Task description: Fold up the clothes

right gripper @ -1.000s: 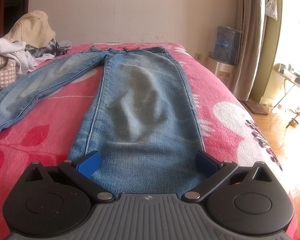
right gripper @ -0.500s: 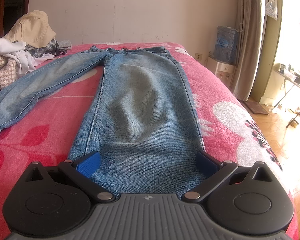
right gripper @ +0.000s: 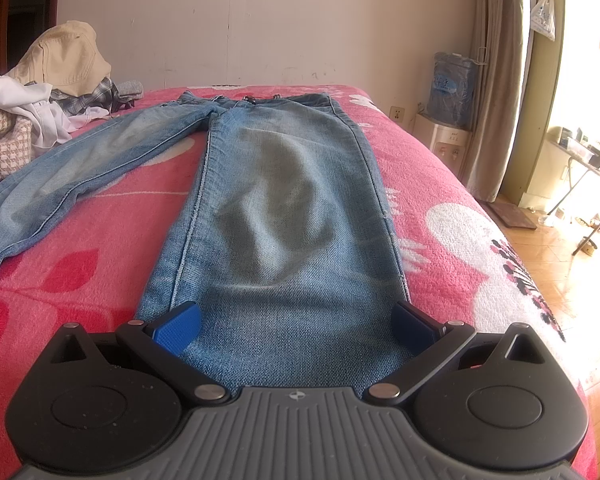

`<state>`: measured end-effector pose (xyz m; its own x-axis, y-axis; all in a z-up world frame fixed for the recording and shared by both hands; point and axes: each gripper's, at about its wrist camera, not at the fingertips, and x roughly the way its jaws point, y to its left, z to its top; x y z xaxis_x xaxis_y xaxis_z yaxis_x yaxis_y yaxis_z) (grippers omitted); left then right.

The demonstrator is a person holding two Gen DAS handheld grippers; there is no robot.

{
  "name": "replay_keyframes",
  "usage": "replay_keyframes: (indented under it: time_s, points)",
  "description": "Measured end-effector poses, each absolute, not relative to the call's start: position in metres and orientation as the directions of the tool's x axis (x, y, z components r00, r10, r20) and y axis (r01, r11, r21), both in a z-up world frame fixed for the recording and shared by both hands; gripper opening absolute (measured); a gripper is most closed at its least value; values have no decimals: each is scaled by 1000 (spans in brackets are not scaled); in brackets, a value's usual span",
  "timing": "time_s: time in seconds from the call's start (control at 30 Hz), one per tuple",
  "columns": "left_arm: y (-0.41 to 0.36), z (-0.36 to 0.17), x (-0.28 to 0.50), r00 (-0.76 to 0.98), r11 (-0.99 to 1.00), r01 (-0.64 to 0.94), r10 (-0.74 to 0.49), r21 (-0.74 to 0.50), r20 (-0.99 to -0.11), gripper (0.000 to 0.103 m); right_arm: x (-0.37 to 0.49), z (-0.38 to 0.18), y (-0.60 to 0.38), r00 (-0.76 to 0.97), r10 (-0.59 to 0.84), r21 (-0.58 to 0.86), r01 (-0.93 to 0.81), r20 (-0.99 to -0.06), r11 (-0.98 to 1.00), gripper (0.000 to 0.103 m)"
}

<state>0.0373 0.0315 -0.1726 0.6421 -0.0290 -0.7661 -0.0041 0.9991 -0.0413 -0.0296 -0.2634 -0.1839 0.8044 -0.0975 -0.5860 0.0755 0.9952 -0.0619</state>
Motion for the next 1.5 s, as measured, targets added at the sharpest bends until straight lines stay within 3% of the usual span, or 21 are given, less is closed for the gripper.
replay_keyframes:
  time_s: [0.47, 1.5]
  points:
    - [33, -183, 41, 627, 999, -7, -30, -44, -779, 53, -30, -185, -264, 806, -99, -64, 76, -583, 995, 103]
    - [61, -172, 30, 691, 994, -104, 39, -46, -721, 60, -31, -185, -263, 806, -100, -62, 78, -584, 995, 103]
